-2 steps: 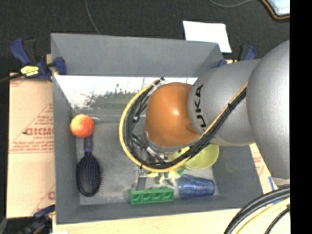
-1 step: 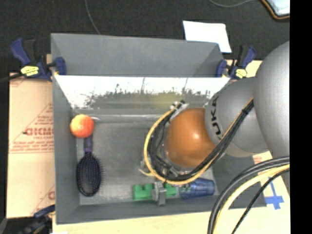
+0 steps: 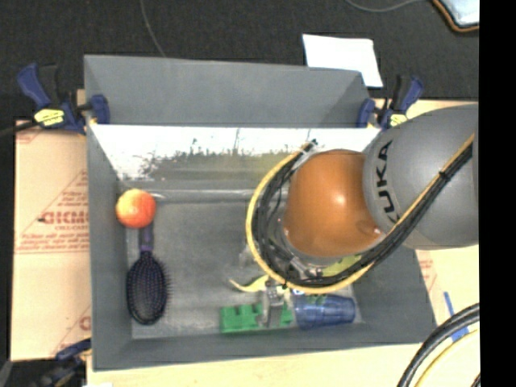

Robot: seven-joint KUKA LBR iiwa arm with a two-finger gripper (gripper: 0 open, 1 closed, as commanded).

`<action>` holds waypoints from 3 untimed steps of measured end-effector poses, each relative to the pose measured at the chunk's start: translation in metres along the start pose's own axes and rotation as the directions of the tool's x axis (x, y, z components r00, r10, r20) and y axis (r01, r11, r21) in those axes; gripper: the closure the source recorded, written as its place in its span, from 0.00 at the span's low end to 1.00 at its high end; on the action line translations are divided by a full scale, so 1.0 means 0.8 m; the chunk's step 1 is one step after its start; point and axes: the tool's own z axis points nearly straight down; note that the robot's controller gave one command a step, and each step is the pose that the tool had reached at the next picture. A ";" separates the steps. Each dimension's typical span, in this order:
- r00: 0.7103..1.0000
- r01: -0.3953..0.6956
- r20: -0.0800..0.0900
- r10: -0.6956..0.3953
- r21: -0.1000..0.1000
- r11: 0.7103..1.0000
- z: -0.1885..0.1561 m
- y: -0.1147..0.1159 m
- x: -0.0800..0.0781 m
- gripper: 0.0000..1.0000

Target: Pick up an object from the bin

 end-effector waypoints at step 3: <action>1.000 0.019 0.011 -0.019 -0.002 1.000 0.102 -0.024 0.004 1.00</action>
Offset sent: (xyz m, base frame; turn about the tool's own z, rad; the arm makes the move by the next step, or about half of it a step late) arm -0.0025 -0.0191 -0.0821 -0.0684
